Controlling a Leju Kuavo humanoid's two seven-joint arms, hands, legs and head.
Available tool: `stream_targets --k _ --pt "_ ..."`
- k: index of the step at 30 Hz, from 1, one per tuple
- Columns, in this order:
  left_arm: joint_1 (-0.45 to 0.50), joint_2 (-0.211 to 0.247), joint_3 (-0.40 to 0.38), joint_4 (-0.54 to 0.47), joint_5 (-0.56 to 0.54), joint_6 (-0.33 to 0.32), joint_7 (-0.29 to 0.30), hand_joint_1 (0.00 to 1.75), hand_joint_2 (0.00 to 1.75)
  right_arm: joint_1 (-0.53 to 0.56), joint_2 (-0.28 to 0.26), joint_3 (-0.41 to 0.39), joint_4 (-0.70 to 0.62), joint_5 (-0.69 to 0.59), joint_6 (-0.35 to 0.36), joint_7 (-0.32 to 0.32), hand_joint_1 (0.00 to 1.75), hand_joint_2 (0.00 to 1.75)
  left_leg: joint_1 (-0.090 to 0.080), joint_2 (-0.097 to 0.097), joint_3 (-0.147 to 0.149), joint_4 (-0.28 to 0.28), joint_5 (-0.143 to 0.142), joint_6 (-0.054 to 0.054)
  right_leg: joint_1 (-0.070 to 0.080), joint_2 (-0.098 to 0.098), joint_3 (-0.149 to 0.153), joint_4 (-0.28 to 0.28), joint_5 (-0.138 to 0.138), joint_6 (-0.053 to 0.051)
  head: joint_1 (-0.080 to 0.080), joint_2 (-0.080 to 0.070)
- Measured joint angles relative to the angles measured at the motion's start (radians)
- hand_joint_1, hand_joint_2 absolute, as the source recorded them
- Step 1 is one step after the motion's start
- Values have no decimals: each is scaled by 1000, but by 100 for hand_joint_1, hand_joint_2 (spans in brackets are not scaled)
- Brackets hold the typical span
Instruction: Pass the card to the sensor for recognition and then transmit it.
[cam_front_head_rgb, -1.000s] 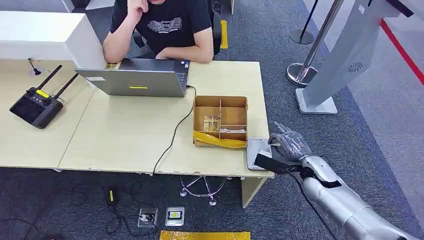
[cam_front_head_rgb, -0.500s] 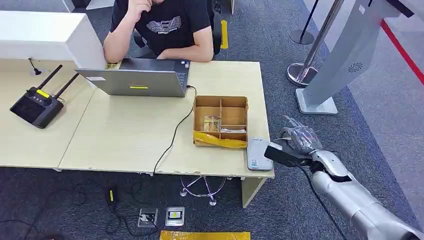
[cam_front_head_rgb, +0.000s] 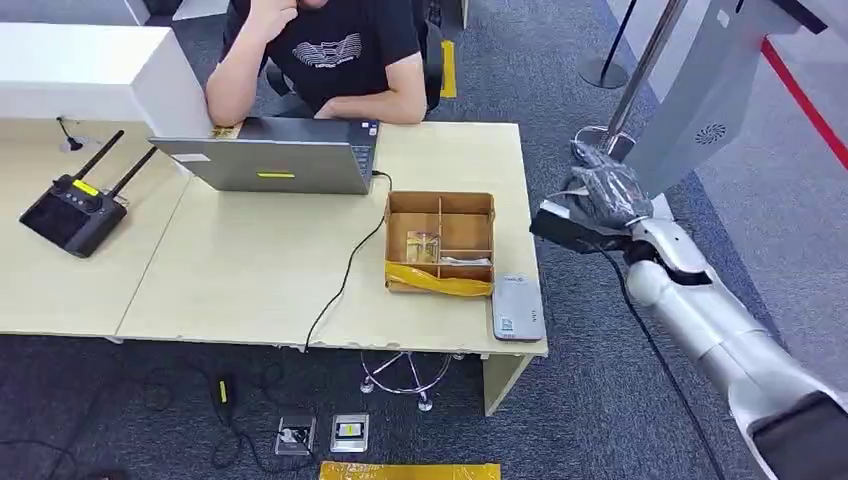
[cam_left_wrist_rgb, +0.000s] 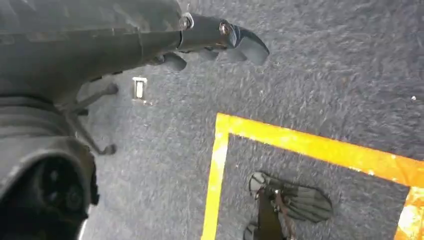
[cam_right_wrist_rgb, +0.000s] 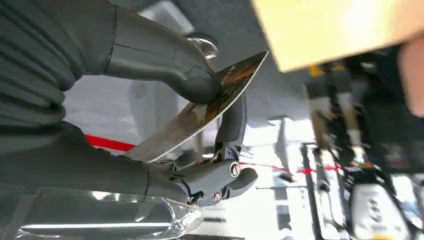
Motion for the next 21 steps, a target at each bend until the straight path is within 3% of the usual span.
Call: stream_targets --k 13,21 --pt "0 3 -29 0 -23 -8 -12 0 0 -73 223 3 96 65 -92 -33 175 175 0 -1 -1 0 0 0 0 0 -1 0 0 0 0 0" --pt "3 6 -44 0 -27 -10 -12 0 0 -81 288 2 162 80 -109 -36 175 175 0 -2 -1 0 0 0 0 -1 0 0 0 0 0 0"
